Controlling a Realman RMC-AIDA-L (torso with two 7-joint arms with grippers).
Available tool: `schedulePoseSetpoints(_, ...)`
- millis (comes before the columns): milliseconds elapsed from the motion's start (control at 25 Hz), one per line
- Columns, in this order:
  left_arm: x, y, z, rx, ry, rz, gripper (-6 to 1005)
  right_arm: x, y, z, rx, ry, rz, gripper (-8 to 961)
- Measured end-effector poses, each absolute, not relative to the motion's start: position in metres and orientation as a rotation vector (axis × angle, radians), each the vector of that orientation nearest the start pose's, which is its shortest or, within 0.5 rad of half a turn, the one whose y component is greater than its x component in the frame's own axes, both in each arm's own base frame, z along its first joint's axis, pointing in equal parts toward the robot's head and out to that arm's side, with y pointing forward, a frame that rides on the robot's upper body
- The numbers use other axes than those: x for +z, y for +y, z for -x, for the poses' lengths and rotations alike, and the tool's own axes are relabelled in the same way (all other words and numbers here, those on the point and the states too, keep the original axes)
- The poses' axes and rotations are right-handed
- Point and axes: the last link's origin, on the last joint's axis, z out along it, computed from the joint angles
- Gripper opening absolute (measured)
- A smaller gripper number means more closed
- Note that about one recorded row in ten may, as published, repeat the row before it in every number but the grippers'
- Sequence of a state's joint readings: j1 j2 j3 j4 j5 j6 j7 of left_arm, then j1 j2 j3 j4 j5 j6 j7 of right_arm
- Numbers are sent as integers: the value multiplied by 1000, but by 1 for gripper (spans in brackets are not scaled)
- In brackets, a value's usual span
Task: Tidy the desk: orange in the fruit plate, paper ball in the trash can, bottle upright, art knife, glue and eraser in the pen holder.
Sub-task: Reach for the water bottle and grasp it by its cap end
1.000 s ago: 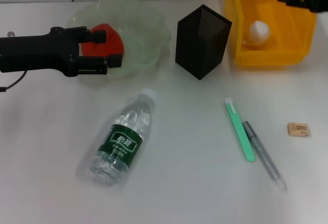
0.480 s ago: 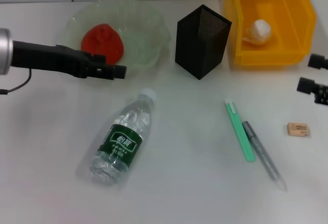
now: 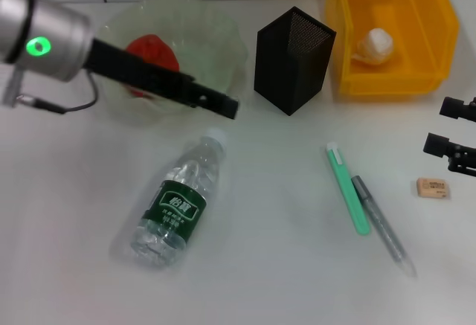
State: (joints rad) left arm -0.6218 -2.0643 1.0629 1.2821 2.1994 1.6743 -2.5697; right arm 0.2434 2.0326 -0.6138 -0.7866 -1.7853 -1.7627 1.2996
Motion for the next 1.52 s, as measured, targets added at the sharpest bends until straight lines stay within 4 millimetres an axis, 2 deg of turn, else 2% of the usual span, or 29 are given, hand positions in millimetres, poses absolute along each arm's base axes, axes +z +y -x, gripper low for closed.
schedulePoseSetpoints(160,31,360,150,-128,-1301,2707,747,67,262,-313,877,575,2496,768)
schedulePoseSetpoints(200,5,372,138,11,-1311,2721,746,67,263,-313,877,573,2495,768)
schedulePoseSetpoints(240,5,372,138,11,-1311,2721,745,67,265,-311,878,566,2496,768)
schedulePoseSetpoints(280,-3,374,136,37,-1311,2729,745,67,265,-311,878,566,2496,768)
schedulePoseSetpoints(400,-3,374,136,37,-1311,2729,742,67,267,-310,880,555,2500,769)
schedulePoseSetpoints(440,-19,375,135,98,-1251,2732,741,65,268,-309,886,554,2501,769)
schedulePoseSetpoints(600,-27,376,137,160,-1183,2713,738,64,269,-308,896,555,2502,769)
schedulePoseSetpoints(720,-40,377,142,300,-1106,2651,736,64,270,-306,902,551,2504,769)
schedulePoseSetpoints(1520,-61,372,138,444,-995,2633,720,58,261,-308,977,599,2485,769)
